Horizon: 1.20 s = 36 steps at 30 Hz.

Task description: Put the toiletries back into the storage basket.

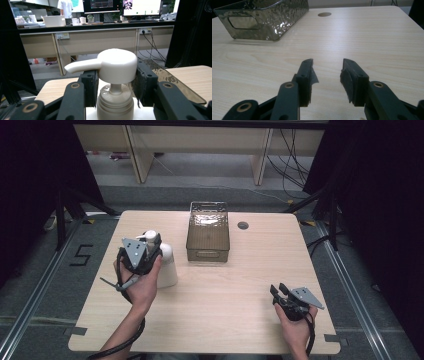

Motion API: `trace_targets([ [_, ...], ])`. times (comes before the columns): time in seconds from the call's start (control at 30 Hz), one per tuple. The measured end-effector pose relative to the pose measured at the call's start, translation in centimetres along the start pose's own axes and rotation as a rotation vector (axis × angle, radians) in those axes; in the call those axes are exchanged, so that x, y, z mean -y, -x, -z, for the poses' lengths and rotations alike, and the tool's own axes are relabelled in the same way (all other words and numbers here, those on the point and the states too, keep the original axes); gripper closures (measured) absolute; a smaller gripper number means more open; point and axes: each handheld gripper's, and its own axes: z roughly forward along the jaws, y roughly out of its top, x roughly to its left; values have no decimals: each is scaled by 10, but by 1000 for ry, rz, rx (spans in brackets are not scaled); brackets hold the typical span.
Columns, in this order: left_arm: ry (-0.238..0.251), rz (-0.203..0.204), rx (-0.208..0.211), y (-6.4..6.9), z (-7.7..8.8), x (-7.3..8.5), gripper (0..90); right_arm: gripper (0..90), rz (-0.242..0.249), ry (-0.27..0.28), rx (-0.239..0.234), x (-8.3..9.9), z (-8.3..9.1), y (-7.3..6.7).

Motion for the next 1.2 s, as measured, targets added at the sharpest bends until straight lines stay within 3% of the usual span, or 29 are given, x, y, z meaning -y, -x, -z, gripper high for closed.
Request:
trace_targets([
  [0.33, 4, -15, 34, 2, 1, -3, 593, 612, -3, -2, -6, 0, 0, 1],
  [1.2, 37, 6, 118, 13, -1, -29, 595, 612, -3, -2, -7, 0, -1, 1],
])
